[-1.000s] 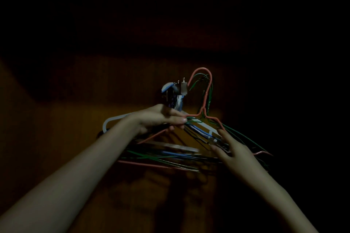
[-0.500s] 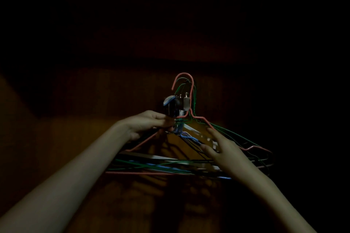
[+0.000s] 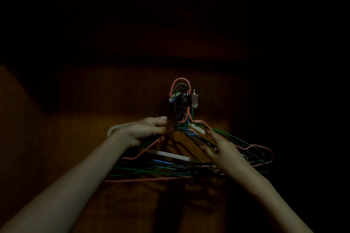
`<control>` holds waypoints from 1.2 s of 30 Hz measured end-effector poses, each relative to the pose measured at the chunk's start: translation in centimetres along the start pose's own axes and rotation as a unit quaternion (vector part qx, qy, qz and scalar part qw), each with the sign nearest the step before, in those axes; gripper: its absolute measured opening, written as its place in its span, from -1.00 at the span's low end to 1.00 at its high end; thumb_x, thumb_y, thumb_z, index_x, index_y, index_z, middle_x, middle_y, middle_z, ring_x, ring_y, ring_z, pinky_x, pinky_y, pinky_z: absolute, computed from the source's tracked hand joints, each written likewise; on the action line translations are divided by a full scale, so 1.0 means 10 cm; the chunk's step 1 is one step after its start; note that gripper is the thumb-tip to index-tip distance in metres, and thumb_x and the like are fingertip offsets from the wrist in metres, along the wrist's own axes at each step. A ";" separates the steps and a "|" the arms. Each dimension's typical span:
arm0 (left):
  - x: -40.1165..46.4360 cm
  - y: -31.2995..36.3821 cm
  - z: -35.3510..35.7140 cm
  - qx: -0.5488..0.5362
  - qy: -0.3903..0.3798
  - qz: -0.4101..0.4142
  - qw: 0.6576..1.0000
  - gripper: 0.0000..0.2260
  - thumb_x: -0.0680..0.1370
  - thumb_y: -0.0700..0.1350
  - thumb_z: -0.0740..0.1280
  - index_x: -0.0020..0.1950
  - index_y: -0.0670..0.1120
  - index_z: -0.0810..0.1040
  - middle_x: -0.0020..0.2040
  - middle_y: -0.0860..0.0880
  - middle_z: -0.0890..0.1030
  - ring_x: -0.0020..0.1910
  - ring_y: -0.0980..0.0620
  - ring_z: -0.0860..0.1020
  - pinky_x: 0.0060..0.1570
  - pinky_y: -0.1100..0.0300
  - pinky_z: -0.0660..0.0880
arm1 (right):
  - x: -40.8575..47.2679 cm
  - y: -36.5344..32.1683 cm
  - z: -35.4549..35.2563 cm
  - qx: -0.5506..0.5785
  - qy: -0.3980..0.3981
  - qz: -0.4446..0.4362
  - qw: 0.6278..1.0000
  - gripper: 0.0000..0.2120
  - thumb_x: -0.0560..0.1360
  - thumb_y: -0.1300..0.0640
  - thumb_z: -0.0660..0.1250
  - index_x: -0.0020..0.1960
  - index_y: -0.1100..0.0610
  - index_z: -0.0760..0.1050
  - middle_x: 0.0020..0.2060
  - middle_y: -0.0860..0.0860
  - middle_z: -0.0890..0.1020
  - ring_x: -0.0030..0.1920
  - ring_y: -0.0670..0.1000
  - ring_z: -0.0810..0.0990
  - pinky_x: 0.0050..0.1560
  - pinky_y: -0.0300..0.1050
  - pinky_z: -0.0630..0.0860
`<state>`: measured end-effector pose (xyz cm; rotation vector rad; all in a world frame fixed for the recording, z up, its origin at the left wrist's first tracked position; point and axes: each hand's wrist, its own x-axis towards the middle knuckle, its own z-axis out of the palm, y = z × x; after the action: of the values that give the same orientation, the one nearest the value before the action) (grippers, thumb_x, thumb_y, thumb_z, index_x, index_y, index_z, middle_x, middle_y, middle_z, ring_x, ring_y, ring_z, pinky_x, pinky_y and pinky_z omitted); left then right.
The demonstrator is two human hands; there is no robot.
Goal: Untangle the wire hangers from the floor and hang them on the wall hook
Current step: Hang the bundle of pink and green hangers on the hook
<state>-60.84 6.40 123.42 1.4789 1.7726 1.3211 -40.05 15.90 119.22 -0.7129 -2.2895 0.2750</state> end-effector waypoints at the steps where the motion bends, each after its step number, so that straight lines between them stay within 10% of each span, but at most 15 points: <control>1: 0.01 -0.03 0.00 -0.008 -0.003 -0.005 1.000 -0.67 0.55 -0.22 0.30 0.31 -0.22 0.45 -0.06 -0.05 0.55 -0.19 0.08 0.53 -0.03 0.13 0.51 | -0.03 0.01 0.01 0.005 -0.005 0.005 1.000 -0.47 0.57 0.01 0.19 0.49 0.04 0.11 0.43 0.00 0.30 0.40 -0.01 0.30 0.33 -0.13 0.27; 18: -0.22 -0.21 0.18 0.164 0.067 0.085 0.980 -0.91 0.49 -0.03 0.39 -0.06 -0.01 0.62 -0.13 -0.16 0.65 -0.30 0.09 0.57 -0.40 0.38 0.41 | -0.34 0.22 0.28 -0.036 0.003 0.002 0.999 -0.48 0.57 0.06 0.21 0.47 -0.03 0.12 0.41 -0.07 0.34 0.38 -0.08 0.33 0.30 -0.23 0.31; 25: -0.38 -0.49 0.37 0.376 0.263 0.160 0.874 -0.57 0.54 0.01 0.32 0.39 0.01 0.40 0.25 0.00 0.50 0.23 -0.01 0.44 0.17 0.04 0.42 | -0.52 0.20 0.40 -0.080 0.020 -0.018 0.996 -0.49 0.57 0.08 0.20 0.46 -0.09 0.12 0.37 -0.06 0.38 0.33 -0.07 0.38 0.20 -0.20 0.41; 31: -0.51 -0.84 0.63 0.467 0.385 0.243 0.758 -0.48 0.46 -0.16 0.42 0.40 -0.10 0.39 0.35 -0.19 0.43 0.40 -0.20 0.32 0.39 -0.11 0.15 | -0.74 0.19 0.51 -0.128 0.043 -0.034 0.990 -0.53 0.57 0.03 0.17 0.46 -0.05 0.17 0.38 -0.06 0.36 0.38 -0.06 0.30 0.24 -0.15 0.35; 36: -0.70 -0.99 0.89 0.475 0.382 0.279 0.742 -0.47 0.47 -0.15 0.39 0.43 -0.04 0.35 0.49 -0.15 0.24 0.50 -0.14 0.08 0.45 -0.13 -0.05 | -0.96 0.25 0.66 -0.198 0.081 -0.015 0.977 -0.55 0.54 -0.03 0.23 0.38 0.09 0.34 0.34 0.01 0.45 0.37 0.01 0.38 0.33 -0.08 0.33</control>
<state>-55.96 3.63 109.44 2.3593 3.0018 1.4932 -37.85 12.57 108.02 -0.8615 -2.2156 -0.2565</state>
